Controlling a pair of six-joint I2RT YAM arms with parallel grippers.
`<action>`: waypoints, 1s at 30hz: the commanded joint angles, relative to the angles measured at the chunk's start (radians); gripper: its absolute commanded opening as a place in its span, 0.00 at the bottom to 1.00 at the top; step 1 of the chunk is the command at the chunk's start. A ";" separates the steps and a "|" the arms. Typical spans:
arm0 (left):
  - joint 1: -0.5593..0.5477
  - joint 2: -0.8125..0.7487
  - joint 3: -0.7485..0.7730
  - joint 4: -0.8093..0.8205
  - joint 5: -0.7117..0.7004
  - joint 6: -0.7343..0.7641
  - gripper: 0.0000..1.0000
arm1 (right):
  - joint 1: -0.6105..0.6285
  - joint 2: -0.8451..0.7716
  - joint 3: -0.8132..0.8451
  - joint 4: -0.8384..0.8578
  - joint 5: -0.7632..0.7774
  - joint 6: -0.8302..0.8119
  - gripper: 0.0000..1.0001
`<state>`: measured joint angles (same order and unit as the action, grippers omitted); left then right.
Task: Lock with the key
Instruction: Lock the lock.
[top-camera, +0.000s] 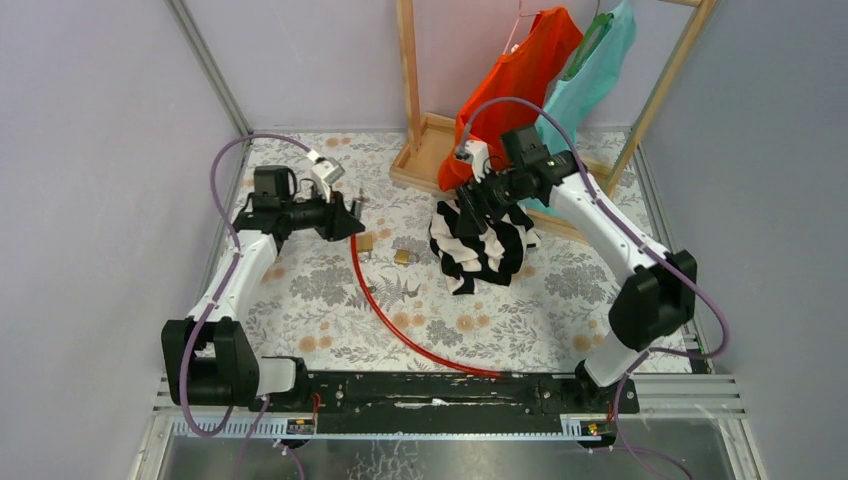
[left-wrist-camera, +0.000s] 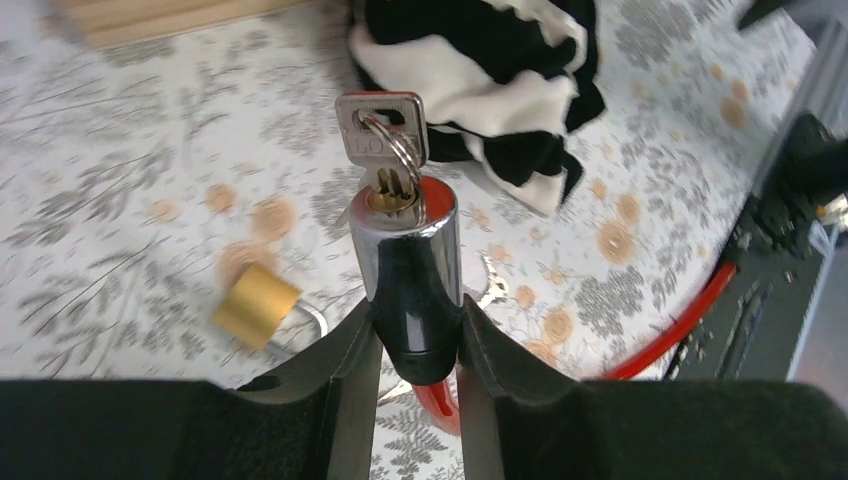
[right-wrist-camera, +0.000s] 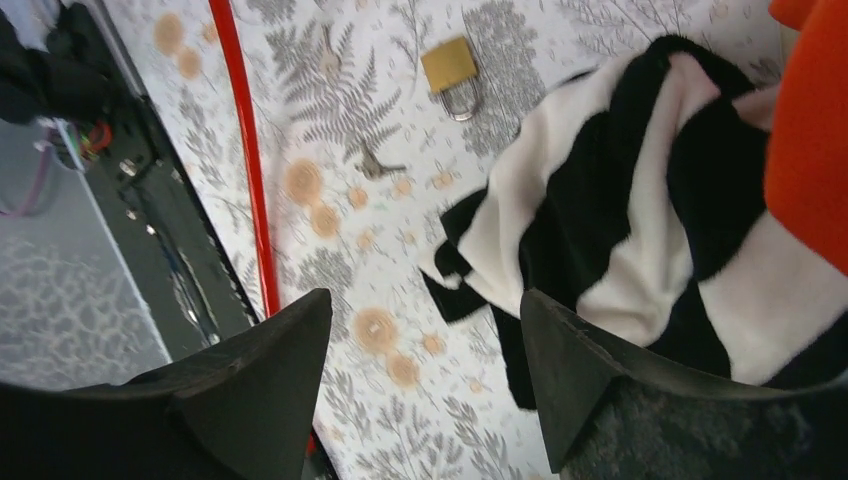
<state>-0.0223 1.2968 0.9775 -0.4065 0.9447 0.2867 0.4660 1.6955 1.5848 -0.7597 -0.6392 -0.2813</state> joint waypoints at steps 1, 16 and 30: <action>0.092 -0.030 0.041 0.085 -0.040 -0.123 0.00 | 0.000 -0.107 -0.138 0.016 0.057 -0.159 0.77; 0.139 -0.064 0.044 0.081 -0.232 -0.244 0.00 | 0.156 -0.178 -0.631 0.042 0.029 -0.494 0.79; 0.138 0.018 0.078 0.087 -0.240 -0.270 0.00 | 0.437 -0.299 -0.871 0.279 0.244 -0.503 0.72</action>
<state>0.1089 1.3148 1.0210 -0.3668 0.6880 0.0410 0.8673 1.4208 0.7406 -0.5846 -0.4908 -0.7525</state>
